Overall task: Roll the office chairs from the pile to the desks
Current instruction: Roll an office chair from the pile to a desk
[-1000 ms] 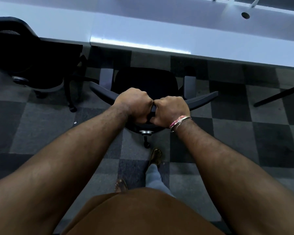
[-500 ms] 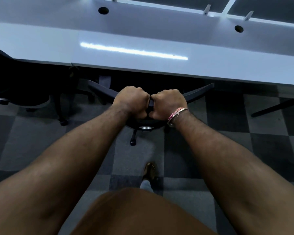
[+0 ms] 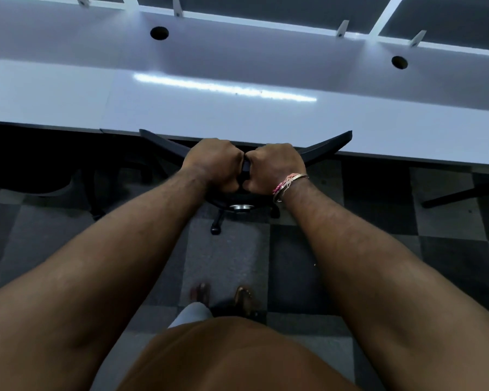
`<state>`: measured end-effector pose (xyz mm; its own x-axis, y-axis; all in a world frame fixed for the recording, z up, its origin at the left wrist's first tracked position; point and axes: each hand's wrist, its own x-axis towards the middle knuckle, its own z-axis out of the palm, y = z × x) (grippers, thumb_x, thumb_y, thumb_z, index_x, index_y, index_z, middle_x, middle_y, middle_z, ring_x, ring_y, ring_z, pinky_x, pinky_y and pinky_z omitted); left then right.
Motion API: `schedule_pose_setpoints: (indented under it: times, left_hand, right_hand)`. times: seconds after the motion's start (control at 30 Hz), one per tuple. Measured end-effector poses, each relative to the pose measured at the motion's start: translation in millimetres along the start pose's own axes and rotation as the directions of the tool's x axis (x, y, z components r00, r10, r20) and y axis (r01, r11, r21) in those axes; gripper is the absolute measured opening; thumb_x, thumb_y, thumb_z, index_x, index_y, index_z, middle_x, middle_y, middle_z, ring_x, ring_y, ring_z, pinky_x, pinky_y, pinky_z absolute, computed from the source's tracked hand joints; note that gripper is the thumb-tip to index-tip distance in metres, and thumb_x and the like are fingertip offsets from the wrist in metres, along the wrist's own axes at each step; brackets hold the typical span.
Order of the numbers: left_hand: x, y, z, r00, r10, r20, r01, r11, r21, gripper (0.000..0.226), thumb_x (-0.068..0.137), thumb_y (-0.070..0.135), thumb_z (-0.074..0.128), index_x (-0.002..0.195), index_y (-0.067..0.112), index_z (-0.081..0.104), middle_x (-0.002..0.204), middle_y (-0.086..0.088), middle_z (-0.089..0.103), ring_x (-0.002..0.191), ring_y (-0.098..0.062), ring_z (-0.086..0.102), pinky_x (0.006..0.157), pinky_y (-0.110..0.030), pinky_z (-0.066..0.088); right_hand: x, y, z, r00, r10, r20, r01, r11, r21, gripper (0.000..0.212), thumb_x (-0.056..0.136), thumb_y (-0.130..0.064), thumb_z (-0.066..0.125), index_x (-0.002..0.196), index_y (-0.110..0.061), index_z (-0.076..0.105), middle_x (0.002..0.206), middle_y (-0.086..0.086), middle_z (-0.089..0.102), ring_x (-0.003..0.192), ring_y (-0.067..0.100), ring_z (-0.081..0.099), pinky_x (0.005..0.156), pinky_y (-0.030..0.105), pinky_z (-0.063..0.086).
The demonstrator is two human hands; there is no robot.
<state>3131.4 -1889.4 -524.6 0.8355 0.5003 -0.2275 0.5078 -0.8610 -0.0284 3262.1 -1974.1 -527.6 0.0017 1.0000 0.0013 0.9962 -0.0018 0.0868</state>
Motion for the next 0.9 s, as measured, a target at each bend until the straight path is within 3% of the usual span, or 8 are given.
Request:
schedule_pose_setpoints:
  times: [0.1, 0.23, 0.37, 0.6, 0.73, 0.83, 0.9]
  left_hand:
    - [16.3, -9.7, -5.6, 0.997, 0.063, 0.041, -0.066, 0.996, 0.068, 0.015, 0.075, 0.035, 0.066, 0.078, 0.023, 0.057, 0.073, 0.0, 0.055, 0.066, -0.027, 0.052, 0.064, -0.033, 0.042]
    - [23.6, -32.6, -1.7, 0.987, 0.15, 0.049, -0.154, 0.983, 0.098, 0.02, 0.077, 0.042, 0.065, 0.08, 0.023, 0.057, 0.084, 0.001, 0.068, 0.072, -0.027, 0.063, 0.062, -0.032, 0.039]
    - [24.9, -37.0, 3.5, 0.979, 0.2, 0.042, -0.202, 0.977, 0.065, 0.019, 0.078, 0.042, 0.062, 0.081, 0.025, 0.053, 0.089, 0.003, 0.067, 0.079, -0.025, 0.067, 0.062, -0.033, 0.037]
    - [22.2, -37.1, 0.8, 0.975, 0.218, 0.031, -0.22, 0.974, 0.062, 0.018, 0.079, 0.041, 0.061, 0.078, 0.025, 0.054, 0.082, 0.004, 0.065, 0.069, -0.024, 0.061, 0.061, -0.032, 0.039]
    - [18.3, -33.6, -5.9, 0.982, 0.186, 0.045, -0.189, 0.979, 0.073, 0.016, 0.078, 0.039, 0.064, 0.081, 0.023, 0.06, 0.078, 0.001, 0.064, 0.065, -0.026, 0.057, 0.061, -0.032, 0.041]
    - [13.1, -29.2, -13.7, 0.989, 0.141, 0.052, -0.143, 0.989, 0.028, 0.015, 0.077, 0.034, 0.067, 0.083, 0.022, 0.06, 0.071, 0.002, 0.052, 0.064, -0.026, 0.051, 0.063, -0.033, 0.041]
    - [9.7, -27.0, -16.8, 0.99, 0.136, 0.027, -0.136, 0.991, 0.009, 0.016, 0.08, 0.032, 0.068, 0.091, 0.021, 0.062, 0.077, 0.001, 0.056, 0.07, -0.028, 0.057, 0.063, -0.034, 0.04]
  right_hand:
    - [9.7, 5.4, 4.5, 0.998, 0.052, -0.019, -0.052, 0.998, 0.021, 0.028, 0.064, -0.05, 0.066, 0.066, -0.022, 0.062, 0.06, -0.001, 0.061, 0.056, 0.027, 0.059, 0.051, 0.027, 0.03]
    - [23.7, -4.6, 11.8, 0.997, 0.072, -0.026, -0.071, 0.996, 0.054, 0.027, 0.059, -0.046, 0.07, 0.064, -0.02, 0.062, 0.06, -0.001, 0.063, 0.055, 0.028, 0.06, 0.05, 0.027, 0.028]
    - [26.1, -5.6, 17.7, 0.996, 0.075, -0.051, -0.072, 0.995, 0.063, 0.03, 0.057, -0.047, 0.073, 0.064, -0.02, 0.06, 0.06, -0.001, 0.062, 0.055, 0.028, 0.06, 0.05, 0.027, 0.027]
    - [25.0, -5.9, 20.1, 0.996, 0.074, -0.048, -0.071, 0.996, 0.053, 0.031, 0.06, -0.049, 0.071, 0.066, -0.021, 0.06, 0.063, -0.002, 0.062, 0.057, 0.027, 0.06, 0.05, 0.028, 0.027]
    - [21.8, -8.0, 10.3, 0.996, 0.086, -0.002, -0.085, 0.995, 0.047, 0.031, 0.068, -0.052, 0.063, 0.075, -0.022, 0.064, 0.072, -0.001, 0.066, 0.067, 0.028, 0.064, 0.054, 0.03, 0.034]
    - [20.5, -11.9, 0.1, 0.987, 0.148, 0.066, -0.151, 0.988, 0.043, 0.031, 0.072, -0.052, 0.06, 0.082, -0.023, 0.066, 0.079, 0.0, 0.066, 0.074, 0.026, 0.063, 0.059, 0.032, 0.044]
    - [19.3, -15.6, -3.7, 0.98, 0.181, 0.083, -0.184, 0.983, 0.024, 0.031, 0.075, -0.05, 0.06, 0.087, -0.022, 0.065, 0.083, 0.0, 0.067, 0.076, 0.025, 0.062, 0.065, 0.034, 0.048]
